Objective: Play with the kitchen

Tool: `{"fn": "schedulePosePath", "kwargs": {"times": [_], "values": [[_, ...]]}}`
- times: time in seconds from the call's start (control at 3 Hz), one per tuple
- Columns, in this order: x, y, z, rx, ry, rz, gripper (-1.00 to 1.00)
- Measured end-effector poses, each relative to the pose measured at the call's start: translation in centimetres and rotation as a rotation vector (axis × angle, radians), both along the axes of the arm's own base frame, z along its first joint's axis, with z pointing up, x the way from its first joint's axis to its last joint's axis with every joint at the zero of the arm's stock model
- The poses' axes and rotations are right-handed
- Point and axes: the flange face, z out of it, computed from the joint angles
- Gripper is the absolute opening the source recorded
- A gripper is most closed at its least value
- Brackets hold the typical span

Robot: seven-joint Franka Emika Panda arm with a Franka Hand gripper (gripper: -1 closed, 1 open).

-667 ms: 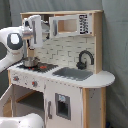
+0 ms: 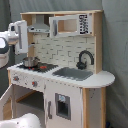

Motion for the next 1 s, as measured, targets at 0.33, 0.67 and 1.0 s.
{"fn": "schedulePosePath", "kwargs": {"times": [0.33,0.67,1.0], "values": [[-3.8,3.3,-1.2,-0.030,0.013,0.027,1.00],[-7.4,5.9,-2.1,-0.070,0.026,0.053,1.00],[-10.4,8.8,-2.7,-0.131,0.036,0.081,1.00]]}}
